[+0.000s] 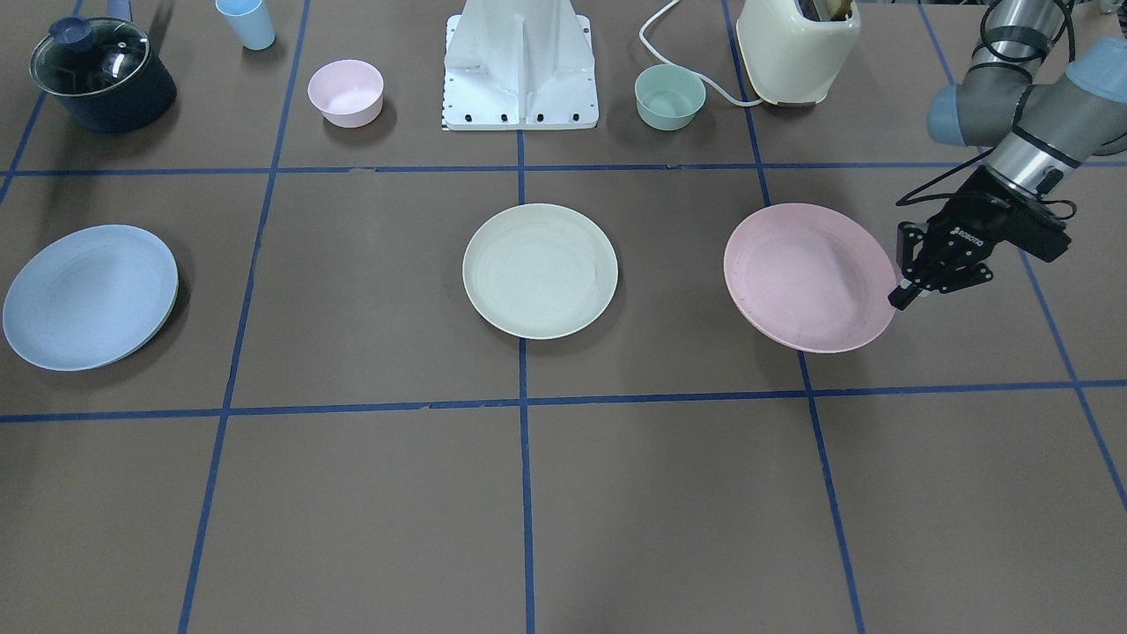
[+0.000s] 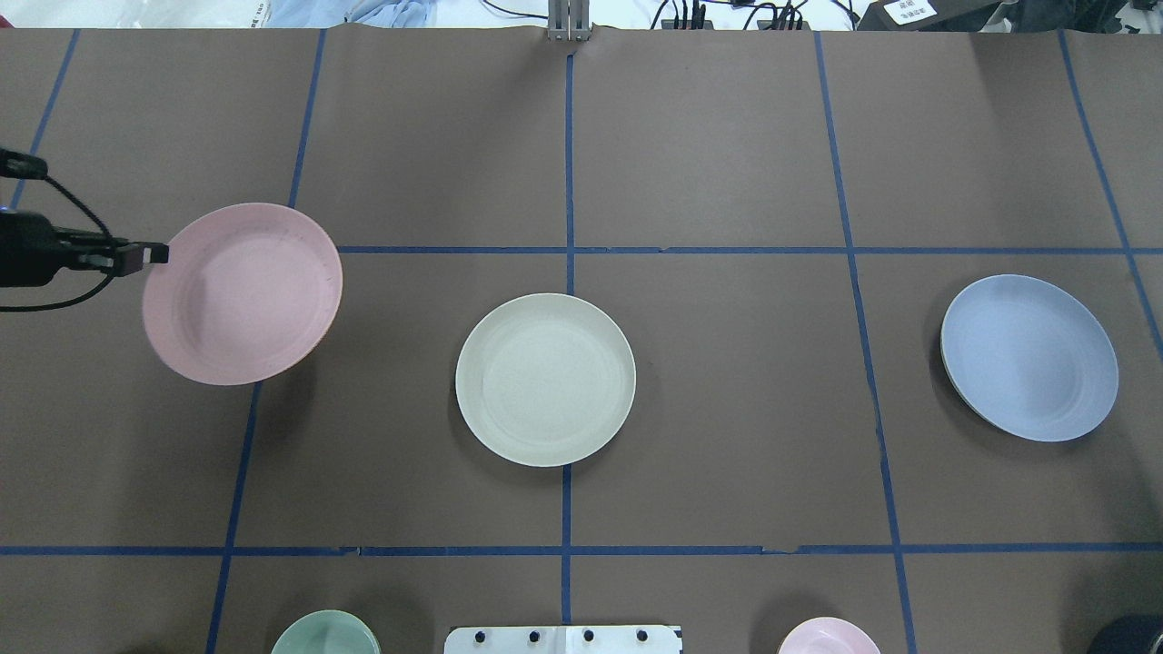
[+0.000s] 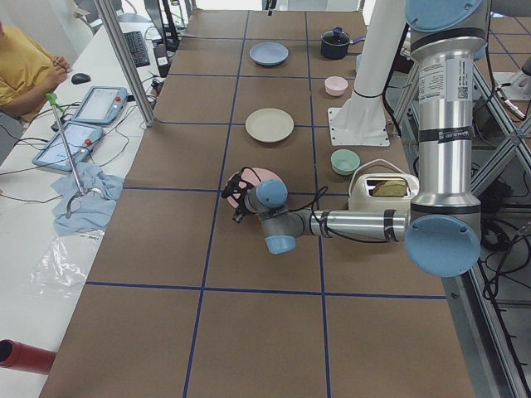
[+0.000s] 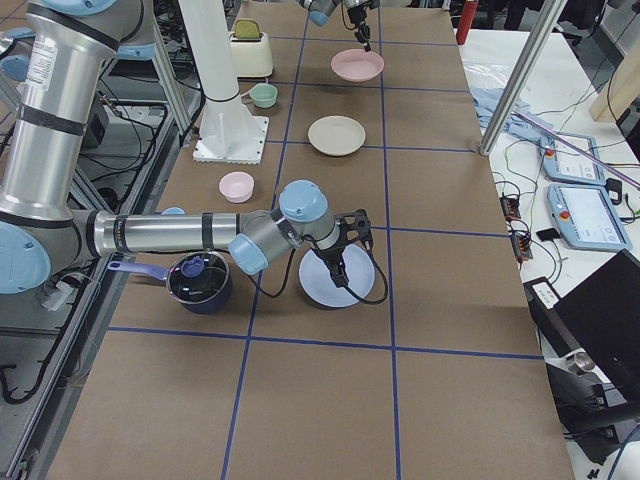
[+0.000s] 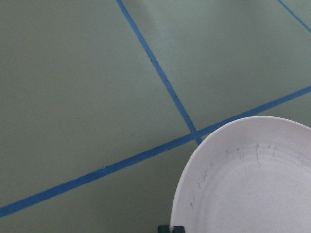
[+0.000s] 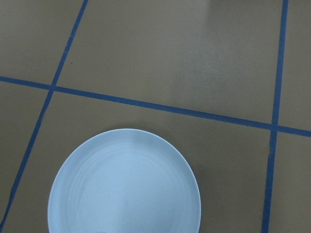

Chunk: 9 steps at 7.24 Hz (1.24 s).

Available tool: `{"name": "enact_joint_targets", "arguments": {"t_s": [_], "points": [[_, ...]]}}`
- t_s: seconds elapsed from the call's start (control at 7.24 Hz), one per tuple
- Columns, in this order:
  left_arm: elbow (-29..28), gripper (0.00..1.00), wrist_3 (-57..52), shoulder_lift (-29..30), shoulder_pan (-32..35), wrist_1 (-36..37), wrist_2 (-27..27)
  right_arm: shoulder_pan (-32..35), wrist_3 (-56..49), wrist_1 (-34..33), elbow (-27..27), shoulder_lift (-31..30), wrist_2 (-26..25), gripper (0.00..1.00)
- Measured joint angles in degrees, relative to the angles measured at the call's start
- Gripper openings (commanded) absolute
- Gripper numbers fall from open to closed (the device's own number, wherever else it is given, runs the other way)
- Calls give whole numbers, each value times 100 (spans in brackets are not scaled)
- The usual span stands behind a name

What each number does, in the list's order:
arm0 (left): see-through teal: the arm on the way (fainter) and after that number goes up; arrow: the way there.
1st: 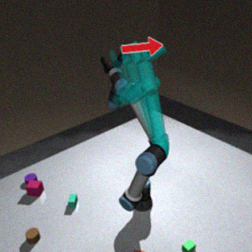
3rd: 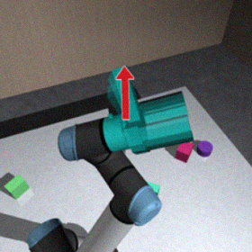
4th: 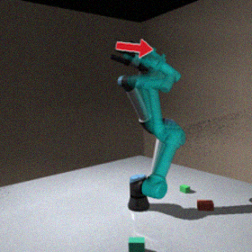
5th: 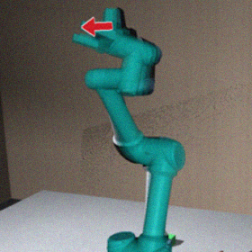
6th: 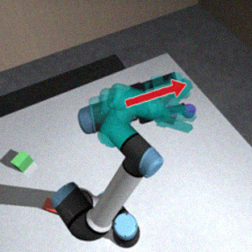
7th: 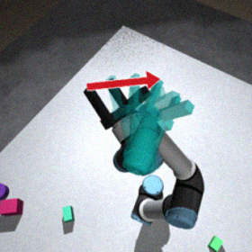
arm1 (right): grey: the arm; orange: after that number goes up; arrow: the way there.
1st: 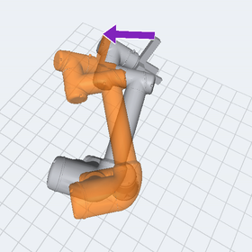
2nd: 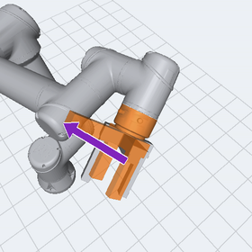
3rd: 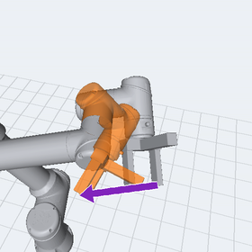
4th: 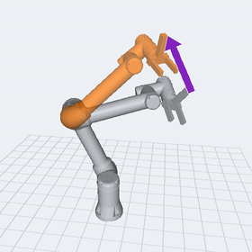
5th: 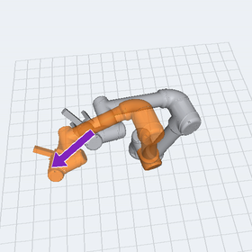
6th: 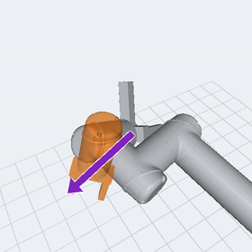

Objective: Stack three plates with pink and blue
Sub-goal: 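Carry the pink plate onto the cream plate and open the left gripper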

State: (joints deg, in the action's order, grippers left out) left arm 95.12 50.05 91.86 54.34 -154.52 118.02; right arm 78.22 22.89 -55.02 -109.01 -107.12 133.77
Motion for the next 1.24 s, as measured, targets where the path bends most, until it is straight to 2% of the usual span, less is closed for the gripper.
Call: {"name": "enact_joint_targets", "arguments": {"t_s": [0.28, 0.69, 1.24], "points": [[397, 0, 1085, 699, -766, 811, -646, 0, -1, 6, -1, 0, -2, 100], [426, 0, 2041, 1836, -2003, 2092, -1886, -2, 5, 9, -4, 12, -14, 100], [409, 0, 2164, 2102, -2719, 2636, -2690, 0, 5, 7, -1, 20, -31, 100]]}}
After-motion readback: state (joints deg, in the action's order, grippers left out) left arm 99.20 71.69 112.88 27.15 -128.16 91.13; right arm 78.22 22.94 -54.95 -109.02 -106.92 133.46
